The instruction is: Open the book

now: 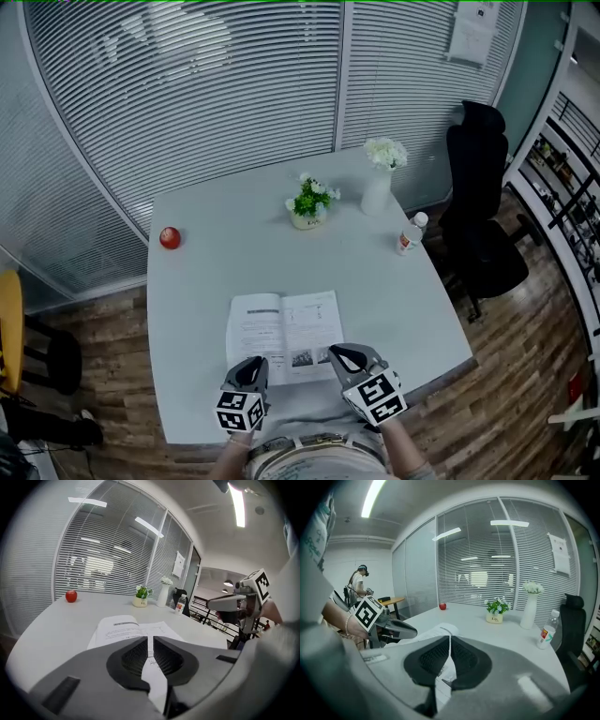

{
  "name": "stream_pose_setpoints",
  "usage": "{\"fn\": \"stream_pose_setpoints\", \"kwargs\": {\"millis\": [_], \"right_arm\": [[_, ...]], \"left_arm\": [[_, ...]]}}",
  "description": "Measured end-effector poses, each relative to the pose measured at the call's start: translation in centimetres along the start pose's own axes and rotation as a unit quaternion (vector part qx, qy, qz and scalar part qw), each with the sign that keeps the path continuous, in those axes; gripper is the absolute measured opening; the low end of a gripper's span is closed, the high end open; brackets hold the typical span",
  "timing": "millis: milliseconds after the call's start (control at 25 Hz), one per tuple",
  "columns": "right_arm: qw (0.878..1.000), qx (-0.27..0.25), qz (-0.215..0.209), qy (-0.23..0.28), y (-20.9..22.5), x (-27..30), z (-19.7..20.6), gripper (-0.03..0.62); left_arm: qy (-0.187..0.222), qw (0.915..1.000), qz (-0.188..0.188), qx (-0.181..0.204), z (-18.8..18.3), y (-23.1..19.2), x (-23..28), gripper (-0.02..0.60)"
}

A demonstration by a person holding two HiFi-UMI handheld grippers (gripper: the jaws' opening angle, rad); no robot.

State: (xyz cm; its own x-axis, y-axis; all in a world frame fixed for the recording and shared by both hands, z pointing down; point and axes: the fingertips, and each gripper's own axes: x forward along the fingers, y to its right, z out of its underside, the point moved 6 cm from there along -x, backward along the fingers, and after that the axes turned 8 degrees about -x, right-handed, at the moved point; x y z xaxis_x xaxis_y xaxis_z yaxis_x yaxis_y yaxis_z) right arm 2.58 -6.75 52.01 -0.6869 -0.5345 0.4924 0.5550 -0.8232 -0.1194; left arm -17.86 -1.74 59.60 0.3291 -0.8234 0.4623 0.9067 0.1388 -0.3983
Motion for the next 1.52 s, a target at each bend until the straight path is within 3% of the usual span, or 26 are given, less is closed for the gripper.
{"fn": "stream_pose_setpoints", "kwargs": {"millis": [480, 760, 1120, 1360, 1520], "right_arm": [[1.0, -0.005, -0.003, -0.015, -0.3, -0.2, 1.0, 0.008], [1.0, -0.017, -0.007, 0.004, -0.7, -0.3, 0.2, 0.003], [0.993, -0.063, -0.044, 0.093, -1.4, -1.0, -2.4, 0.003], [0.983, -0.072, -0.051, 0.163, -1.2, -2.3, -6.1, 0.003], [0.978, -0.078, -0.052, 0.184, -1.0, -3.2, -7.8, 0.003]], "left_arm": [[0.022, 0.9972, 0.066, 0.026, -2.0, 4.9, 1.2, 0.023], [0.03, 0.9926, 0.109, 0.044, -3.1, 7.4, 1.2, 0.023], [0.067, 0.9825, 0.135, 0.108, -5.9, 10.3, 0.1, 0.023], [0.103, 0.976, 0.157, 0.111, -8.4, 11.9, -0.7, 0.023], [0.126, 0.9722, 0.168, 0.104, -9.9, 12.7, -1.2, 0.023]]}}
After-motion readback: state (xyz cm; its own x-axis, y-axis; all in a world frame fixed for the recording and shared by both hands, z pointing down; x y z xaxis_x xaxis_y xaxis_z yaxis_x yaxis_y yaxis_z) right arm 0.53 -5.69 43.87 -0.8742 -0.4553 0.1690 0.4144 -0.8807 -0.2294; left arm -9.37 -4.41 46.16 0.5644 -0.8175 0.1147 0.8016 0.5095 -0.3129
